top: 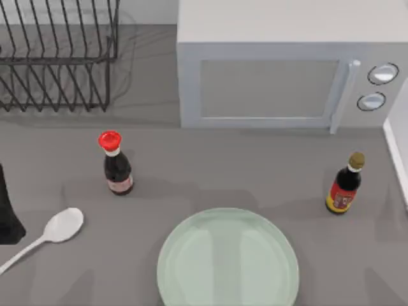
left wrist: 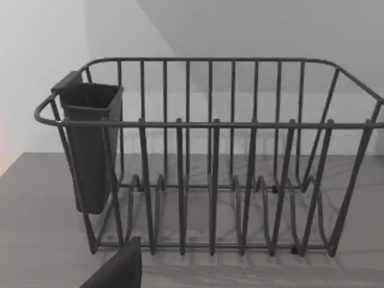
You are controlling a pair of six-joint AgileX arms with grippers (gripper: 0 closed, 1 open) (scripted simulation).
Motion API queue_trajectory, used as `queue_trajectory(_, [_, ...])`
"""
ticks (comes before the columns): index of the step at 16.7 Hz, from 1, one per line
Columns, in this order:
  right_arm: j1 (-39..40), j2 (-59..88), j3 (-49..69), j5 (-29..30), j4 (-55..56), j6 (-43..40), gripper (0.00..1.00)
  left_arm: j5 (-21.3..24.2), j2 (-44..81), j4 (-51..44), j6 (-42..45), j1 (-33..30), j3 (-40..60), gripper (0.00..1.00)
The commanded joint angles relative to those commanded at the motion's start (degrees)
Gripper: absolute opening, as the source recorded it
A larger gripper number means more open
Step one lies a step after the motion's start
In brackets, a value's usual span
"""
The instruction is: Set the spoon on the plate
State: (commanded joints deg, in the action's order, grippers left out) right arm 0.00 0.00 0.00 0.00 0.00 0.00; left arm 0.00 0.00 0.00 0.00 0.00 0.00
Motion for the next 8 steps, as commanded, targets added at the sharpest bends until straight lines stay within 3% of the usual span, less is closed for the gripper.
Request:
queue_trajectory(4, [0.00, 0.00, 0.00, 0.00, 0.00, 0.00, 1.00, -0.06, 1.95, -1.85, 1.62, 0.09, 1.69, 1.00])
queue_trajectory(8, [0.00, 0.00, 0.00, 0.00, 0.00, 0.00, 1.00, -0.14, 12.99, -11.13, 9.52, 0.27, 9.88, 1.00])
